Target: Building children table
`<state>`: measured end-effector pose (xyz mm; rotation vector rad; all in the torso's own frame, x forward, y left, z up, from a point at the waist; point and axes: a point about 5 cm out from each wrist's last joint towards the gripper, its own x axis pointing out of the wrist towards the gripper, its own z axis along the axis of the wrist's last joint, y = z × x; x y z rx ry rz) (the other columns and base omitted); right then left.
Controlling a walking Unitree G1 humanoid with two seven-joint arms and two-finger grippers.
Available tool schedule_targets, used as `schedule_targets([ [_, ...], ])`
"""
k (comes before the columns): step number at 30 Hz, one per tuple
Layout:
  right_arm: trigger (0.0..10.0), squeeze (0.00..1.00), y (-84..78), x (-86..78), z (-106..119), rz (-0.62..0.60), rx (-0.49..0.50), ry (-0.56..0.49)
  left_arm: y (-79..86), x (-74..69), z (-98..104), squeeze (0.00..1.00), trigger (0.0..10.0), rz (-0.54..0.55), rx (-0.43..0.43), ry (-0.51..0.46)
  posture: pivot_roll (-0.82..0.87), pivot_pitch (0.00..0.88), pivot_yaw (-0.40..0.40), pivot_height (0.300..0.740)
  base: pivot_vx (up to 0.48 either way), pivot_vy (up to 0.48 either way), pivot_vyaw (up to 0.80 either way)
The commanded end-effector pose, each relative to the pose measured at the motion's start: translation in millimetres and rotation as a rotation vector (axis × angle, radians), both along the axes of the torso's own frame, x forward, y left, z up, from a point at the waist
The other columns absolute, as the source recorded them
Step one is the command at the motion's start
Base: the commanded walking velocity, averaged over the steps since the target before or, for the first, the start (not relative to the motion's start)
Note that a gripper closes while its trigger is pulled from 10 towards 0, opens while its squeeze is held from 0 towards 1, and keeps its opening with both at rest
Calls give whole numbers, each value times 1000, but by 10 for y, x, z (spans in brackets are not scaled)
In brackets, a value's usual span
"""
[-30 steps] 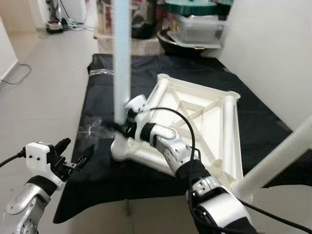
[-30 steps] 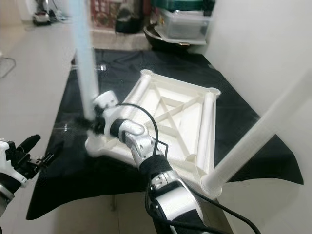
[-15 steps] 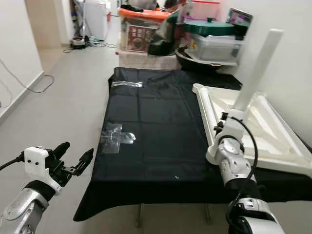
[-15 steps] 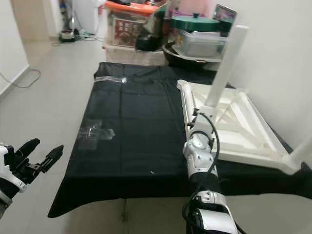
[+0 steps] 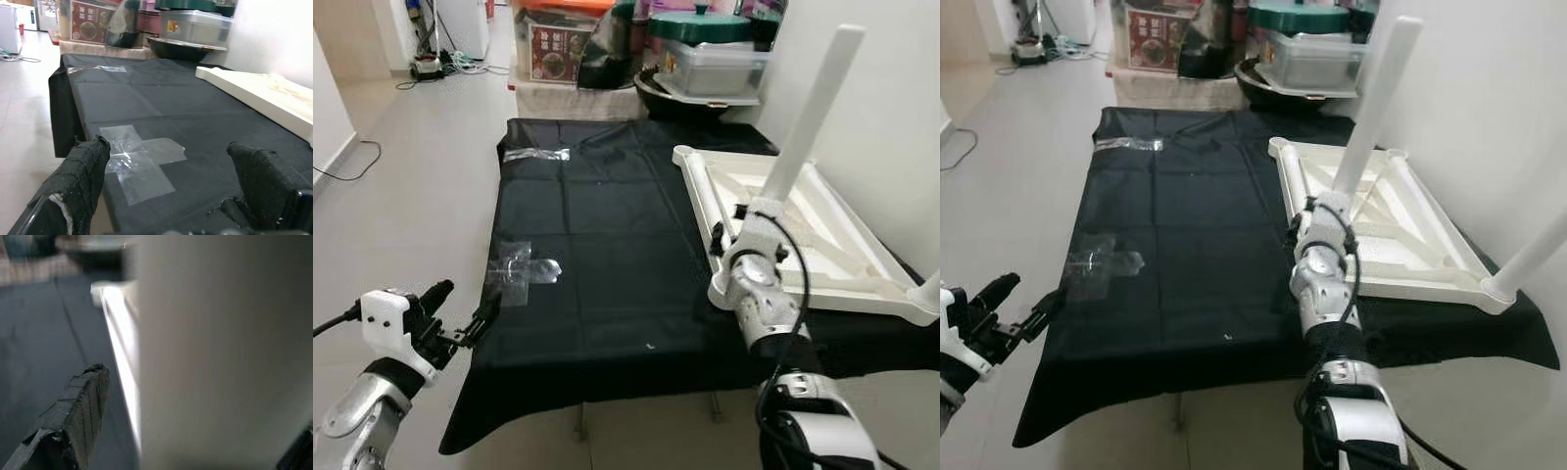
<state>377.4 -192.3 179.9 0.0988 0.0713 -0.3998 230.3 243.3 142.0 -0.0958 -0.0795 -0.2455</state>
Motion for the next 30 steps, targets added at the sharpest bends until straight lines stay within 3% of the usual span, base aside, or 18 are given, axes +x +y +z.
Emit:
schedule_targets([
  [1,10000,1000,-49,-20,31,-22,2,-9,-12,-11,7,0,10000,-2,4,-2,90,0,-116,740,0,0,0],
  [5,10000,1000,-20,-202,-36,-28,-6,-3,-15,-39,13,0,10000,12,19,1,76,0,-110,740,0,0,0],
  [9,10000,1000,-17,-210,-43,-26,-7,-3,-14,-41,13,0,10000,14,21,1,76,0,-110,740,0,0,0],
  [11,10000,1000,30,-293,-67,30,-12,-8,-17,-52,18,0,10000,34,43,9,52,0,-95,740,0,0,0],
  [13,10000,1000,88,-610,-116,193,-79,13,-9,-71,71,0,10000,142,132,16,14,0,-74,740,0,0,0],
  [14,10000,1000,88,-610,-116,193,-79,13,-9,-71,71,0,10000,142,132,16,14,0,-74,740,0,0,0],
  [15,10000,1000,113,-751,-136,277,-92,38,-38,-90,116,0,10000,174,139,5,1,0,-67,740,0,0,0],
  [18,10000,1000,99,-864,-156,335,-119,79,-94,-110,170,0,10000,187,142,-13,-10,0,-62,740,0,0,0],
  [19,10000,282,51,-944,-178,358,-159,115,-161,-127,218,0,10000,188,139,-31,-12,0,-61,740,0,0,0],
  [20,10000,0,-23,-1010,-213,354,-202,152,-231,-142,256,0,10000,188,134,-46,-14,0,-59,740,0,0,0],
  [22,10000,0,-105,-1067,-266,343,-247,199,-311,-157,277,0,10000,187,133,-56,-16,0,-56,740,0,0,0],
  [24,10000,0,-76,-1066,-279,371,-261,210,-347,-158,269,0,10000,192,144,-58,-14,0,-55,740,0,0,0],
  [28,10000,0,114,-1000,-319,492,-307,266,-402,-145,253,0,10000,213,149,-65,-9,0,-53,740,0,0,0],
  [29,10000,0,252,-978,-292,556,-256,226,-412,-132,251,0,10000,237,152,-64,1,0,-57,740,0,0,0],
  [30,10000,0,252,-978,-292,556,-256,226,-412,-132,251,0,10000,237,152,-64,1,0,-57,740,0,0,0],
])
